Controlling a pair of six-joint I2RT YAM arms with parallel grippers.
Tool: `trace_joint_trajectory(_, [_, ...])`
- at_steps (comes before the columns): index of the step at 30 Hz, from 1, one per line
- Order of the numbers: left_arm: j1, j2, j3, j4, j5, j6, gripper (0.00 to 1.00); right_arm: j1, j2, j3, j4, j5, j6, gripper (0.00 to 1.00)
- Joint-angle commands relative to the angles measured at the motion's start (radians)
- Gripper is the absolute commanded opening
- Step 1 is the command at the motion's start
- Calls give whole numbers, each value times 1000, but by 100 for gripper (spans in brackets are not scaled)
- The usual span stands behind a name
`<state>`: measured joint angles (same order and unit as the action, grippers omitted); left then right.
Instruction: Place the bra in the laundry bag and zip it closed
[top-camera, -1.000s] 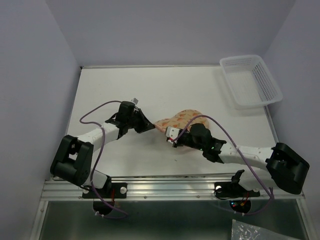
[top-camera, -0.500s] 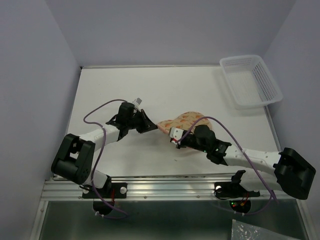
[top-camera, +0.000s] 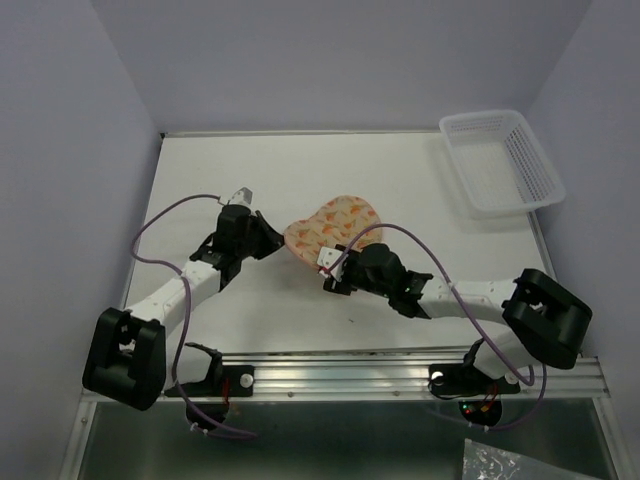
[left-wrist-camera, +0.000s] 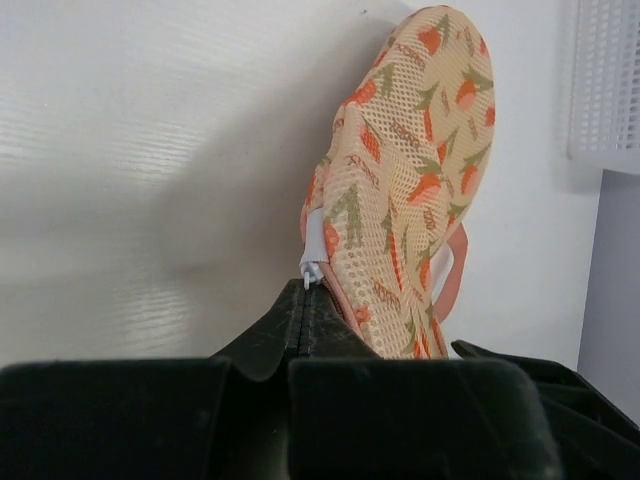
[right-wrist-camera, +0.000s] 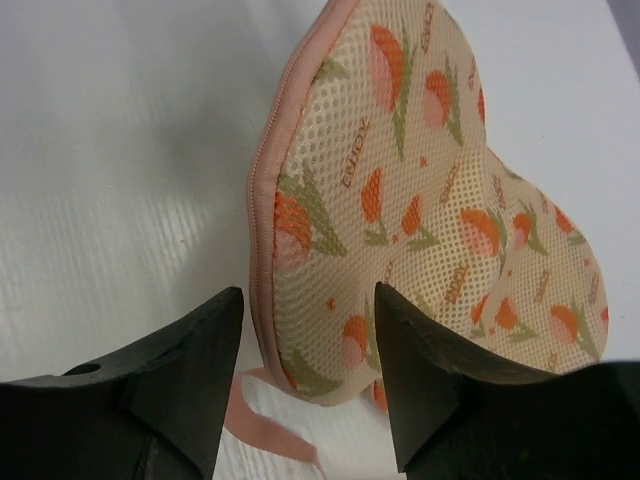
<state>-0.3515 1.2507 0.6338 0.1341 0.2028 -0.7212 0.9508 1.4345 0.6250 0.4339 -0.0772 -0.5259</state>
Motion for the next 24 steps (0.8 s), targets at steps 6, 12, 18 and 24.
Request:
trace_joint_trajectory(6, [-18,-158,-6,-105,-109,-6,0,9,0,171,-32,-202,38,100])
trace_joint_trajectory(12, [-53,-203,-5,-126,-137,-26,0,9,39,240,-14,-151,29,100])
trace_joint_trajectory(18, [-90,-188,7,-123,-149,-34,0,9,187,367,-32,-98,-20,97])
trace_joint_trajectory(24, [-113,-181,6,-105,-137,-38,0,9,260,436,-44,-61,-52,58])
